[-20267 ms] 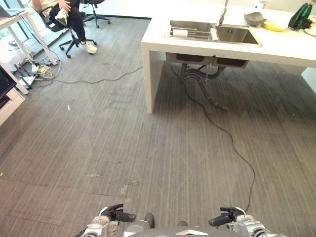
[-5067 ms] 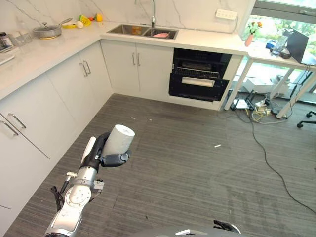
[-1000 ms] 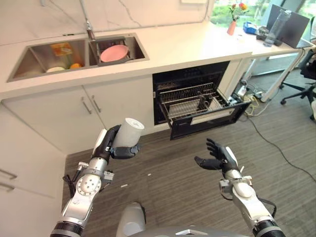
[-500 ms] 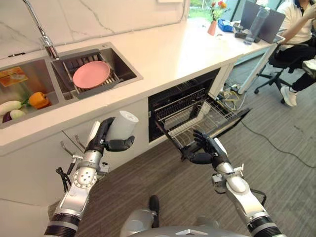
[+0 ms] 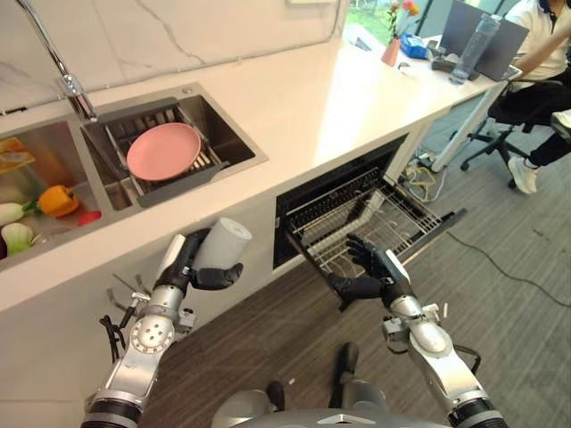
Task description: Place the dishes in the dishwasher.
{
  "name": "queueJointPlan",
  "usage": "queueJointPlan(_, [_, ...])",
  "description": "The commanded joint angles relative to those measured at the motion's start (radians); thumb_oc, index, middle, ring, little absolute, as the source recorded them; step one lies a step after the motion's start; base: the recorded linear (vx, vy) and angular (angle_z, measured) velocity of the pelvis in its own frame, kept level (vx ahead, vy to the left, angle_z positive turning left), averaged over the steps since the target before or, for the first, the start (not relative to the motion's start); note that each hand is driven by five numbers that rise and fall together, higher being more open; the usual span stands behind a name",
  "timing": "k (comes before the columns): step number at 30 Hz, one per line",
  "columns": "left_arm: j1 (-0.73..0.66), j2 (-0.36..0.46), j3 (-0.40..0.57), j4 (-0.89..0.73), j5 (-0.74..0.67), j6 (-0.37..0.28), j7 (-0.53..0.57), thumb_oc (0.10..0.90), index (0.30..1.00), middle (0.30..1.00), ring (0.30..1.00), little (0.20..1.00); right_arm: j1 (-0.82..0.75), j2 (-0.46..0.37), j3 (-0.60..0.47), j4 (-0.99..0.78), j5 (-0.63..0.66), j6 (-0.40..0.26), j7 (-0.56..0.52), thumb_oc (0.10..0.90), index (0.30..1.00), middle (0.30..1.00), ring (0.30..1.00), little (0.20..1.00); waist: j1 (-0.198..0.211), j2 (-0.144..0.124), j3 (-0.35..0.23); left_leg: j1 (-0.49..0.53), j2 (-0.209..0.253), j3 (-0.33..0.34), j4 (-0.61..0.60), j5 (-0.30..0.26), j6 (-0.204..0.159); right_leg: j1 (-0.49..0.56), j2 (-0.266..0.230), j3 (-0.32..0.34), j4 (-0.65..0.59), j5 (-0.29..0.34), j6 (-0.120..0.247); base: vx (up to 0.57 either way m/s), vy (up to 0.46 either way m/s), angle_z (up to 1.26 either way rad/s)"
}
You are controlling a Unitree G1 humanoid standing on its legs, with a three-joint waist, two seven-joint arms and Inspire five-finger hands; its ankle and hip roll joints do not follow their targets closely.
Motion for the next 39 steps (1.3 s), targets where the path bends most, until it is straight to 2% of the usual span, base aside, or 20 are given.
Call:
queueJointPlan(1, [-0.052, 0.018, 0.031, -0.167, 0.003, -0.108, 0.035, 0.400, 0.300, 0.300, 0.300, 0.300, -0.051, -0.038, -0.055, -0.092, 0.041, -0.105, 0.010, 0.800, 0.900, 0.900, 0.900, 0.900, -0.003, 0.012, -0.095, 0.044, 0.138, -0.052, -0.004, -0.085, -0.156, -0.006, 0.020, 0.026, 0.086, -0.065, 0.002, 0.25, -0.214, 0.41])
queueJointPlan(4, [-0.043, 0.017, 0.030, -0.169, -0.007, -0.109, 0.037, 0.400, 0.300, 0.300, 0.300, 0.300, -0.050, -0.047, -0.054, -0.101, 0.052, -0.110, 0.008, 0.800, 0.900, 0.900, 0.900, 0.900, -0.006, 0.020, -0.103, 0.051, 0.167, -0.066, 0.016, -0.095, -0.172, -0.001, 0.040, 0.018, 0.105, -0.095, -0.017, 0.20, -0.199, 0.30])
queueJointPlan(5, [-0.038, 0.019, 0.028, -0.169, -0.016, -0.110, 0.038, 0.400, 0.300, 0.300, 0.300, 0.300, -0.059, -0.053, -0.048, -0.101, 0.066, -0.112, 0.011, 0.800, 0.900, 0.900, 0.900, 0.900, -0.004, 0.026, -0.108, 0.055, 0.191, -0.076, 0.031, -0.098, -0.184, 0.006, 0.055, 0.008, 0.117, -0.118, -0.029, 0.19, -0.237, 0.20])
queueJointPlan(8, [-0.041, 0.016, 0.024, -0.161, -0.027, -0.110, 0.047, 0.400, 0.300, 0.300, 0.300, 0.300, -0.073, -0.063, -0.033, -0.105, 0.074, -0.117, 0.009, 0.800, 0.900, 0.900, 0.900, 0.900, -0.007, 0.040, -0.112, 0.053, 0.228, -0.089, 0.060, -0.080, -0.207, 0.018, 0.086, -0.003, 0.134, -0.155, -0.051, 0.18, -0.239, 0.10])
queueJointPlan(11, [-0.055, 0.012, 0.015, -0.157, -0.035, -0.111, 0.056, 0.400, 0.300, 0.300, 0.300, 0.300, -0.085, -0.080, -0.026, -0.114, 0.081, -0.124, 0.007, 0.800, 0.900, 0.900, 0.900, 0.900, -0.008, 0.049, -0.108, 0.024, 0.249, -0.101, 0.142, -0.027, -0.230, 0.042, 0.116, -0.009, 0.136, -0.183, -0.077, 0.12, -0.193, 0.04])
queueJointPlan(15, [-0.075, 0.011, -0.007, -0.156, -0.037, -0.113, 0.055, 0.400, 0.300, 0.300, 0.300, 0.300, -0.083, -0.092, -0.034, -0.117, 0.084, -0.127, -0.009, 0.800, 0.900, 0.900, 0.900, 0.900, -0.015, 0.052, -0.095, -0.040, 0.276, -0.068, 0.268, 0.044, -0.246, 0.081, 0.133, -0.026, 0.130, -0.218, -0.108, 0.07, -0.130, 0.12])
queueJointPlan(16, [-0.076, 0.011, -0.008, -0.156, -0.036, -0.113, 0.055, 0.400, 0.300, 0.300, 0.300, 0.300, -0.083, -0.092, -0.034, -0.117, 0.083, -0.127, -0.010, 0.800, 0.900, 0.900, 0.900, 0.900, -0.015, 0.053, -0.095, -0.041, 0.277, -0.069, 0.271, 0.044, -0.247, 0.082, 0.134, -0.027, 0.129, -0.218, -0.109, 0.04, -0.043, 0.28])
queueJointPlan(17, [-0.081, 0.010, -0.016, -0.155, -0.034, -0.113, 0.053, 0.400, 0.300, 0.300, 0.300, 0.300, -0.082, -0.094, -0.036, -0.118, 0.082, -0.128, -0.014, 0.800, 0.900, 0.900, 0.900, 0.900, -0.016, 0.055, -0.092, -0.054, 0.285, -0.060, 0.262, 0.047, -0.244, 0.091, 0.136, -0.029, 0.123, -0.224, -0.109, 0.09, -0.010, 0.30])
queueJointPlan(19, [-0.088, 0.003, -0.030, -0.154, -0.031, -0.111, 0.050, 0.400, 0.300, 0.300, 0.300, 0.300, -0.087, -0.096, -0.038, -0.110, 0.083, -0.127, -0.018, 0.800, 0.900, 0.900, 0.900, 0.900, -0.004, 0.053, -0.090, -0.117, 0.251, -0.088, 0.174, 0.009, -0.233, 0.109, 0.130, -0.006, 0.102, -0.231, -0.100, 0.13, 0.029, 0.15])
queueJointPlan(20, [-0.088, 0.000, -0.034, -0.152, -0.031, -0.111, 0.050, 0.400, 0.300, 0.300, 0.300, 0.300, -0.090, -0.095, -0.036, -0.103, 0.083, -0.127, -0.019, 0.800, 0.900, 0.900, 0.900, 0.900, 0.001, 0.054, -0.090, -0.134, 0.240, -0.102, 0.133, 0.021, -0.237, 0.116, 0.130, 0.004, 0.098, -0.236, -0.095, 0.10, 0.062, -0.11])
queueJointPlan(22, [-0.098, -0.005, -0.048, -0.146, -0.030, -0.111, 0.052, 0.400, 0.300, 0.300, 0.300, 0.300, -0.094, -0.087, -0.036, -0.090, 0.085, -0.126, -0.029, 0.800, 0.900, 0.900, 0.900, 0.900, 0.021, 0.058, -0.071, -0.221, 0.218, -0.127, 0.096, 0.094, -0.243, 0.144, 0.139, 0.027, 0.089, -0.239, -0.094, 0.05, 0.015, -0.19])
queueJointPlan(23, [-0.109, -0.003, -0.055, -0.145, -0.020, -0.110, 0.058, 0.400, 0.300, 0.300, 0.300, 0.300, -0.096, -0.085, -0.032, -0.088, 0.092, -0.127, -0.026, 0.800, 0.900, 0.900, 0.900, 0.900, 0.018, 0.055, -0.061, -0.242, 0.225, -0.109, 0.106, 0.107, -0.250, 0.149, 0.137, 0.029, 0.089, -0.238, -0.092, 0.00, 0.011, -0.26])
queueJointPlan(25, [-0.136, -0.009, -0.085, -0.153, -0.001, -0.103, 0.040, 0.400, 0.300, 0.300, 0.300, 0.300, -0.095, -0.057, -0.027, -0.087, 0.146, -0.135, -0.023, 0.800, 0.900, 0.900, 0.900, 0.900, 0.000, 0.085, -0.094, -0.151, 0.260, -0.048, -0.006, 0.115, -0.252, 0.153, 0.143, 0.015, 0.056, -0.221, -0.080, 0.08, 0.099, -0.64])
queueJointPlan(29, [-0.160, -0.011, -0.107, -0.143, 0.003, -0.095, 0.034, 0.400, 0.300, 0.300, 0.300, 0.300, -0.083, -0.038, -0.019, -0.075, 0.183, -0.131, -0.022, 0.800, 0.900, 0.900, 0.900, 0.900, -0.015, 0.098, -0.124, -0.074, 0.266, 0.001, -0.087, 0.130, -0.257, 0.173, 0.139, 0.012, -0.006, -0.187, -0.067, 0.05, 0.053, -0.43])
queueJointPlan(33, [-0.185, -0.029, -0.123, -0.120, 0.003, -0.080, 0.044, 0.400, 0.300, 0.300, 0.300, 0.300, -0.083, -0.034, 0.013, -0.070, 0.186, -0.117, -0.005, 0.800, 0.900, 0.900, 0.900, 0.900, -0.020, 0.099, -0.137, -0.026, 0.269, 0.024, -0.132, 0.143, -0.257, 0.192, 0.135, 0.009, -0.033, -0.172, -0.063, 0.03, 0.018, -0.01])
queueJointPlan(39, [-0.204, -0.038, -0.147, -0.086, 0.027, -0.070, 0.050, 0.400, 0.300, 0.300, 0.300, 0.300, -0.081, -0.025, 0.011, -0.090, 0.229, -0.120, 0.003, 0.800, 0.900, 0.900, 0.900, 0.900, -0.029, 0.093, -0.141, -0.011, 0.275, 0.038, -0.130, 0.145, -0.260, 0.203, 0.143, 0.008, -0.050, -0.167, -0.059, 0.02, -0.043, 0.03])
